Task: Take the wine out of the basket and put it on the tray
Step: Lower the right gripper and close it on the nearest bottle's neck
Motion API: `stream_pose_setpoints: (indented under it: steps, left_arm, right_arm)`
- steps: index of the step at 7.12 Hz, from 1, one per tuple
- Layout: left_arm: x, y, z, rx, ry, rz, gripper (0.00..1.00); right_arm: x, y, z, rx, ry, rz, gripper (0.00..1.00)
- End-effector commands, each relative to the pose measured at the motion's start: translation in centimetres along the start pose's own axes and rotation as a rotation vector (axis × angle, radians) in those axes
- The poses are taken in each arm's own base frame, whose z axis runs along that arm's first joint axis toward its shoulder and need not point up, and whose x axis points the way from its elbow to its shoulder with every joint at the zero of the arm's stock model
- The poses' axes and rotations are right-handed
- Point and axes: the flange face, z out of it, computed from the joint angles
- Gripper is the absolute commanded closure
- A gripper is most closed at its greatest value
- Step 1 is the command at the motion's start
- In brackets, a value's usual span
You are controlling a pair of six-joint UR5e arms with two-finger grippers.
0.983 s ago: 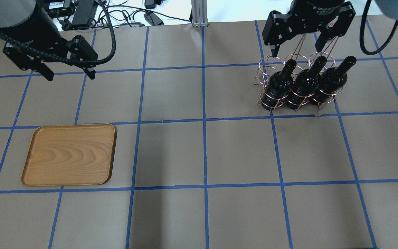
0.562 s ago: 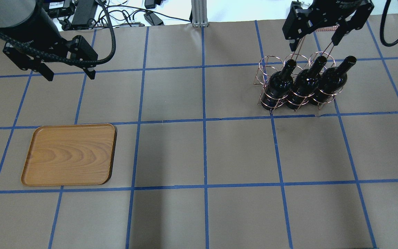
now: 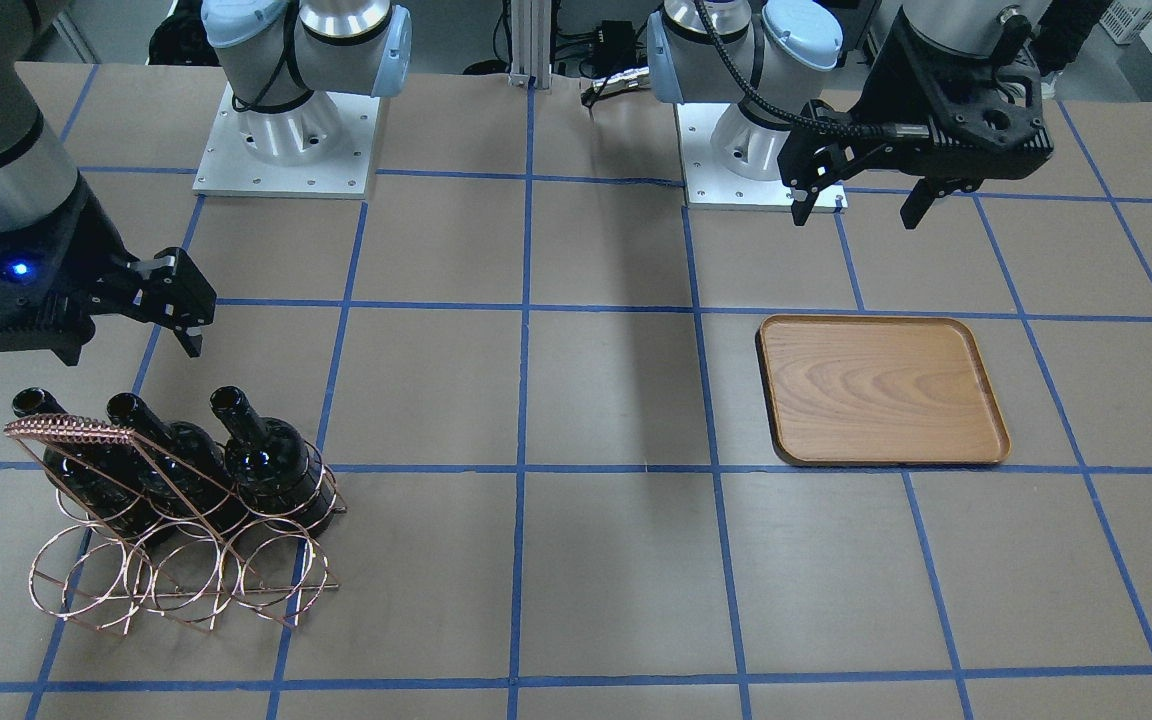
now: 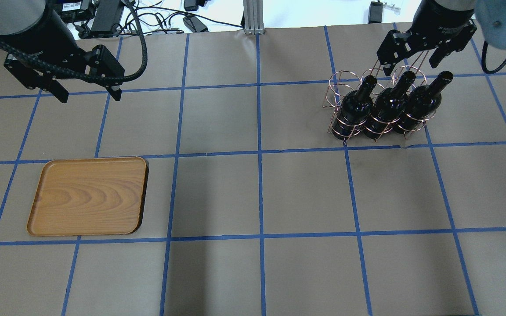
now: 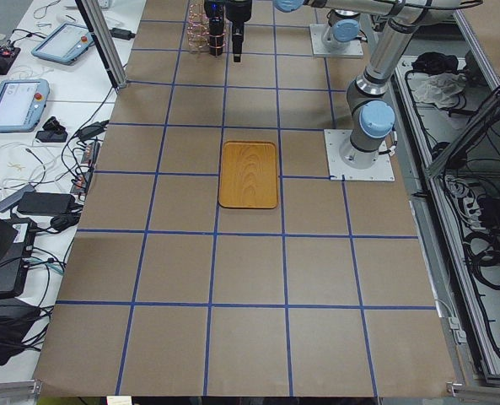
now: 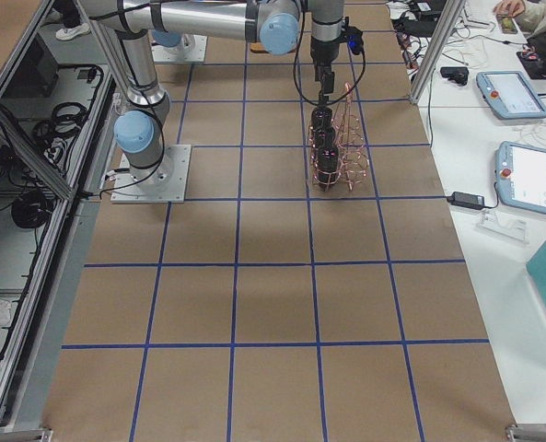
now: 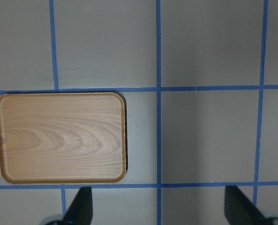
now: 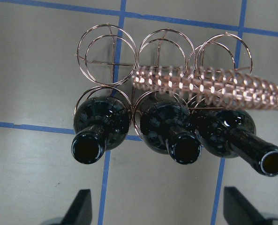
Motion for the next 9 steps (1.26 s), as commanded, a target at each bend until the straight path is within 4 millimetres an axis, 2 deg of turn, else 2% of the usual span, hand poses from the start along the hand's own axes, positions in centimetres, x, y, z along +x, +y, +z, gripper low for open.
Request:
stream_pose_setpoints:
  steps: [1,3,6,7,9]
  left_arm:
    - [0.0,0.0,0.0,0.000,0.000,0.000,0.00]
    - [0.0,-0.1,0.1,-0.002,0.000,0.000,0.00]
    - [0.0,0.0,0.0,0.000,0.000,0.000,0.00]
    - [0.0,0.0,0.0,0.000,0.000,0.000,0.00]
    - [0.0,0.0,0.0,0.000,0.000,0.000,0.00]
  right_arm:
    - [0.3,-1.2,3.4,-0.038,-0.005,0.000,0.00]
    - [3.2,-1.2,3.7,-0.042,-0.004,0.046,0.01]
    - [3.7,-1.8,5.1,-0.048,-0.007,0.055,0.02]
    - [3.8,-2.2,5.7,-0.034,-0.005,0.057,0.07]
    - [3.2,-2.7,5.9,-0.015,-0.018,0.053,0.08]
